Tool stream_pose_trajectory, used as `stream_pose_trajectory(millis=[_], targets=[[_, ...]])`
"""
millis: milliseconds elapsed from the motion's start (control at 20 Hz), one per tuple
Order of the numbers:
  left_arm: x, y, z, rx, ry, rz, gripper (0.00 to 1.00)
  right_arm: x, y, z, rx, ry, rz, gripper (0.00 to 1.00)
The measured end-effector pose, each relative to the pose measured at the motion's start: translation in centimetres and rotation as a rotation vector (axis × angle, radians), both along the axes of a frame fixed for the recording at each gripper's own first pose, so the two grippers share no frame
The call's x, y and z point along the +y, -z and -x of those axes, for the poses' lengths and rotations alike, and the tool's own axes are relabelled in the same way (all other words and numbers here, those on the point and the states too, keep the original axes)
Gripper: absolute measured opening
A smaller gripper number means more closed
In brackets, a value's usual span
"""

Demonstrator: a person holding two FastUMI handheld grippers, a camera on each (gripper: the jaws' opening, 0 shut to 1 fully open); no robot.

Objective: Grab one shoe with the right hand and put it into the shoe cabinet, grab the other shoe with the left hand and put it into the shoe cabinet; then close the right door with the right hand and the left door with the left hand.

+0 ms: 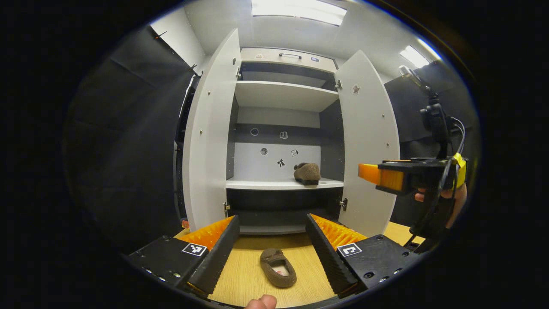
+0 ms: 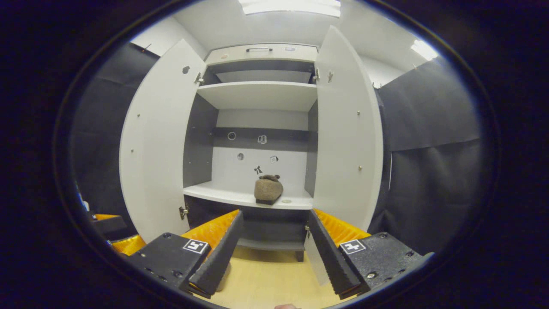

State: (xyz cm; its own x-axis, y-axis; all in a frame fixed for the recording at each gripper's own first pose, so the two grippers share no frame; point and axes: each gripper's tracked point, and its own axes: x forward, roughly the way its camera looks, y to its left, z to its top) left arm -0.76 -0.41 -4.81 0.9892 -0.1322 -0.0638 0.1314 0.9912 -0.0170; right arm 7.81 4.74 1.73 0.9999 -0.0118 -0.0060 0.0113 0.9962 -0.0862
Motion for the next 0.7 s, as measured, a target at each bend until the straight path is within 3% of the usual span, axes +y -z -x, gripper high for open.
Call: stream_pose_trajectory(millis=[100, 150, 200, 300, 500, 550, 700], targets=[[-0.4, 0.5, 0.3, 0.015, 0.009, -0.006, 0.94, -0.3, 1.6, 1.7, 0.012, 0.016, -0.019, 0.96], [-0.6, 0.9, 0.3, 0.025, 0.013, -0.011, 0.99, -0.4, 2.5, 2.5, 0.017, 0.018, -0.020, 0.96], [-0.7, 1.2, 0.4, 0.034, 0.016, -0.015, 0.94, -0.6, 3.4, 3.1, 0.028, 0.027, -0.011, 0.96], [-1.2, 2.0, 0.5, 0.059, 0.026, -0.018, 0.94, -0.8, 5.0, 4.8, 0.047, 0.043, -0.004, 0.96], [-3.4, 3.7, 0.2, 0.109, 0.106, 0.034, 0.95, -0.9, 4.7, 7.7, 0.024, 0.061, -0.008, 0.96], [-3.8, 4.4, -0.2, 0.135, 0.117, 0.048, 0.99, -1.1, 4.6, 8.2, 0.023, 0.069, 0.000, 0.98], [-3.1, 7.6, -2.8, 0.230, 0.106, 0.015, 0.96, -1.3, 3.9, 8.8, 0.005, 0.078, -0.027, 0.97]])
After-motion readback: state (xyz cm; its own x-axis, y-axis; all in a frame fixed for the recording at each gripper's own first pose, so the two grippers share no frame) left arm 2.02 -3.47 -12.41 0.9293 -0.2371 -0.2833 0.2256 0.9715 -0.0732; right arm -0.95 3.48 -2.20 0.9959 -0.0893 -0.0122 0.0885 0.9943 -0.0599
